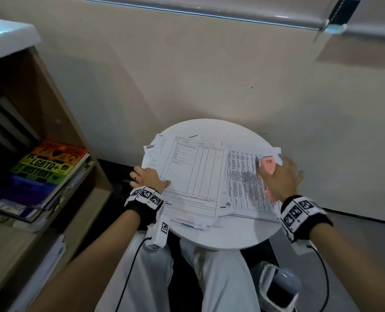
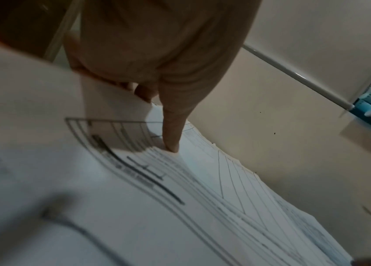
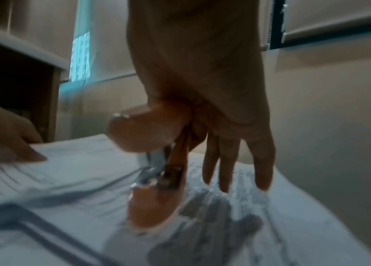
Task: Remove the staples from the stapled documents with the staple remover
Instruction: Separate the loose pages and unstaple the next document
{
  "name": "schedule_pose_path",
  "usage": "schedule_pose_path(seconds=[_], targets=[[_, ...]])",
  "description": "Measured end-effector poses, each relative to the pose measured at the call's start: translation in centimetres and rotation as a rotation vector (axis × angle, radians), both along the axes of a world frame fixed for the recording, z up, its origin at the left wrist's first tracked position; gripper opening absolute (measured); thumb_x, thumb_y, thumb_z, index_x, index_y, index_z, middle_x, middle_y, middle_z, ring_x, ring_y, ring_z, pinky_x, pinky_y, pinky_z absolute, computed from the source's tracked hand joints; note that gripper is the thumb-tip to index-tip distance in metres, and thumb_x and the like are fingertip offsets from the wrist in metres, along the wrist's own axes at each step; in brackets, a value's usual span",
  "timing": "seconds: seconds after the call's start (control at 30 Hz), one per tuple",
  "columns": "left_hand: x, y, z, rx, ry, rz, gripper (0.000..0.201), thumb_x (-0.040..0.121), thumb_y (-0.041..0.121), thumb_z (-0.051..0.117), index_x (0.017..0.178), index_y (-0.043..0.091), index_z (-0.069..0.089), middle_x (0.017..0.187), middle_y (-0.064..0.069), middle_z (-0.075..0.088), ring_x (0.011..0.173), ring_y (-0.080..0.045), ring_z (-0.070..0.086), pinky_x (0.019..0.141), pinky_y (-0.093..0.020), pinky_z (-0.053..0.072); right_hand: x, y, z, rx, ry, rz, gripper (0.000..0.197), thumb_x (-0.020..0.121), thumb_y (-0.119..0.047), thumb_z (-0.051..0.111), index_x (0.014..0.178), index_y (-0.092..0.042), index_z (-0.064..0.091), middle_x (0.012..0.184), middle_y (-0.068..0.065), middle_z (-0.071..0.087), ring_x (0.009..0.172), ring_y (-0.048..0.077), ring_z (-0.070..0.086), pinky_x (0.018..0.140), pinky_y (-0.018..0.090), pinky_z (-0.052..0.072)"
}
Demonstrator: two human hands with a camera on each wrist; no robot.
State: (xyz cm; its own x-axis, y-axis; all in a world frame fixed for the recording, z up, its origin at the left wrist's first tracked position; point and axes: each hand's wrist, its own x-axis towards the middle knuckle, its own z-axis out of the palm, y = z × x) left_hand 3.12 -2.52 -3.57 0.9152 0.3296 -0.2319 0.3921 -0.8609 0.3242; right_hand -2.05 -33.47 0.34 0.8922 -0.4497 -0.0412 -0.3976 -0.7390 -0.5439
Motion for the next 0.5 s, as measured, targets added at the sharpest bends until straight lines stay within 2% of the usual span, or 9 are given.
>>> schedule_pose_path(seconds=[0.03,0.07,0.1,0.13,0.17,0.27,0.33,0.43,0.5], targets=[[0.0,-0.1,0.1,-0.017,0.02,0.003,0.061,0.076,0.045,0.072,0.115,0.002,0.055,0.135,-0.017,0.03,0.128,-0.037,0.027,0.106,-0.047,0.028,-0.4,0.3,-0.2,0.111,0.039,0.056,0.037,0.086,-0.051,0.053,0.086,-0.016,0.066,0.113,0.011,0.064,0.104,0.027,0.06,0.11,0.053,0.031],[0.0,-0.2,0.2,-0.035,0.011,0.001,0.056,0.077,0.044,0.072,0.112,0.004,0.057,0.134,-0.016,0.031,0.128,-0.037,0.027,0.105,-0.048,0.028,-1.1,1.0,0.2,0.253,0.123,0.102,0.037,0.089,-0.047,0.052,0.09,-0.012,0.065,0.094,0.01,0.067,0.082,0.023,0.063,0.089,0.044,0.051],[0.0,-0.3,0.3,-0.051,-0.027,0.0,0.05,0.076,0.041,0.073,0.108,0.005,0.059,0.133,-0.015,0.034,0.128,-0.037,0.028,0.105,-0.048,0.029,-1.5,1.3,0.0,0.349,0.204,0.116,0.035,0.092,-0.041,0.052,0.095,-0.008,0.064,0.084,0.008,0.066,0.07,0.02,0.061,0.068,0.031,0.053],[-0.2,-0.3,0.3,-0.068,-0.093,0.0,0.044,0.076,0.036,0.075,0.105,0.006,0.06,0.13,-0.014,0.036,0.126,-0.036,0.03,0.104,-0.047,0.03,-2.0,1.7,-0.2,0.363,0.268,0.131,0.032,0.094,-0.037,0.052,0.096,-0.006,0.063,0.08,0.007,0.064,0.065,0.017,0.059,0.058,0.025,0.047],[-0.3,-0.2,0.2,-0.092,-0.177,-0.005,0.037,0.078,0.03,0.074,0.102,0.006,0.061,0.127,-0.013,0.04,0.123,-0.035,0.032,0.101,-0.046,0.032,-2.2,2.0,-0.4,0.337,0.286,0.152,0.03,0.094,-0.036,0.053,0.094,-0.008,0.062,0.079,0.006,0.062,0.063,0.016,0.057,0.054,0.022,0.042],[-1.3,0.2,-0.5,-0.235,-0.495,-0.102,0.012,0.084,0.01,0.067,0.084,0.004,0.057,0.11,-0.011,0.047,0.105,-0.029,0.041,0.088,-0.041,0.041,-2.9,2.4,-0.9,0.305,0.259,0.15,0.026,0.093,-0.036,0.054,0.087,-0.011,0.06,0.076,0.005,0.061,0.062,0.015,0.055,0.052,0.021,0.038],[-1.9,0.5,-1.0,-0.383,-0.666,-0.237,0.01,0.084,-0.003,0.062,0.084,0.003,0.054,0.102,-0.007,0.05,0.093,-0.023,0.044,0.08,-0.038,0.046,-3.2,2.0,-1.2,0.414,0.252,0.094,0.024,0.094,-0.032,0.054,0.085,-0.011,0.058,0.077,0.006,0.061,0.062,0.017,0.055,0.052,0.022,0.039],[-3.1,0.6,-0.3,-0.595,-0.684,-0.311,0.013,0.092,0.0,0.052,0.104,0.004,0.055,0.093,-0.002,0.056,0.079,-0.013,0.049,0.072,-0.028,0.045,-3.8,1.7,-0.9,0.575,0.228,0.016,0.022,0.093,-0.028,0.054,0.09,-0.007,0.058,0.075,0.007,0.059,0.06,0.019,0.055,0.045,0.019,0.043],[-3.8,0.6,0.7,-0.738,-0.655,-0.284,0.006,0.096,0.009,0.049,0.1,0.006,0.046,0.079,0.0,0.054,0.066,-0.013,0.047,0.064,-0.028,0.041,-4.1,1.3,-0.8,0.614,0.22,-0.01,0.024,0.093,-0.025,0.054,0.098,-0.003,0.06,0.075,0.008,0.059,0.06,0.02,0.055,0.041,0.018,0.044]])
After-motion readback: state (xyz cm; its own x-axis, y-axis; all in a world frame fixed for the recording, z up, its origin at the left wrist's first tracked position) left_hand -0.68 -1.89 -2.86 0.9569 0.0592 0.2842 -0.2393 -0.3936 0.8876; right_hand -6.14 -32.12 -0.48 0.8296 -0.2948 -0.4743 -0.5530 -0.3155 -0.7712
